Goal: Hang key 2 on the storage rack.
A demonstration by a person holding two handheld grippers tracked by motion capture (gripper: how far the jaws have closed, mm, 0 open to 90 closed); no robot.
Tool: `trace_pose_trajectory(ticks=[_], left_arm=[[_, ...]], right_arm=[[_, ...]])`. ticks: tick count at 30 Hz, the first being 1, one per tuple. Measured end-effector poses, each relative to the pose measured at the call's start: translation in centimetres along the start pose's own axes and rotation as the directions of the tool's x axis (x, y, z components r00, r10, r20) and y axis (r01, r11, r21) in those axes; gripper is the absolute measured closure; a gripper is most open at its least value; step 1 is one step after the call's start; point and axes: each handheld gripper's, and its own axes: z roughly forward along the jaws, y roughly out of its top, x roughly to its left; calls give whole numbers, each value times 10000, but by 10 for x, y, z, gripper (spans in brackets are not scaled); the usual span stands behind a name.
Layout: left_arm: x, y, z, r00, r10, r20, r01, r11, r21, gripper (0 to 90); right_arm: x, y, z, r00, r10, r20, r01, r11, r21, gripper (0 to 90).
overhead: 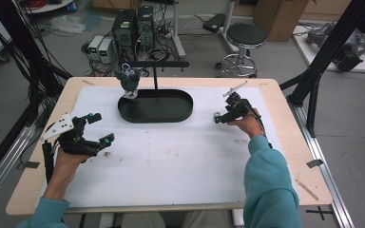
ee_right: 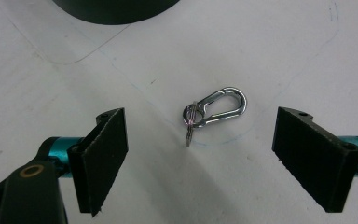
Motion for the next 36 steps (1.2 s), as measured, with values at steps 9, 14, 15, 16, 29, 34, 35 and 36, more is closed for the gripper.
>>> trace_pose_trajectory(ticks=[9,14,15,16,29,34,35,36], left_arm=[[0,0,0,10000,-11,-5,11,10000,16,17],[0,0,0,10000,22,4,-22,10000,68,17],[0,0,0,10000,22,-1,-22,10000,61,17],[0,0,0,10000,17,5,-17,10000,64,17],[0,-1,0,10000,-30,-20,30,10000,86,17],[1,-1,0,10000,-11,-31,11,9999,127,17],[1,-1,0,10000,-12,-28,13,9999,130,17],[1,-1,0,10000,-9,-33,10,9999,132,17]], right_arm=[[-2,-1,1,10000,50,30,-50,9999,128,357],[-2,-1,4,10000,58,-26,-58,9998,197,432],[-2,-1,4,10000,25,-11,-25,9997,237,452],[-1,-1,5,10000,34,-2,-34,9995,321,468],[0,0,11,9999,27,-152,-17,9979,655,720],[-1,-1,11,9997,59,-223,-41,9971,760,761],[-1,-1,11,9998,63,-212,-47,9971,764,763],[-2,-1,11,9997,90,-229,-73,9972,740,766]])
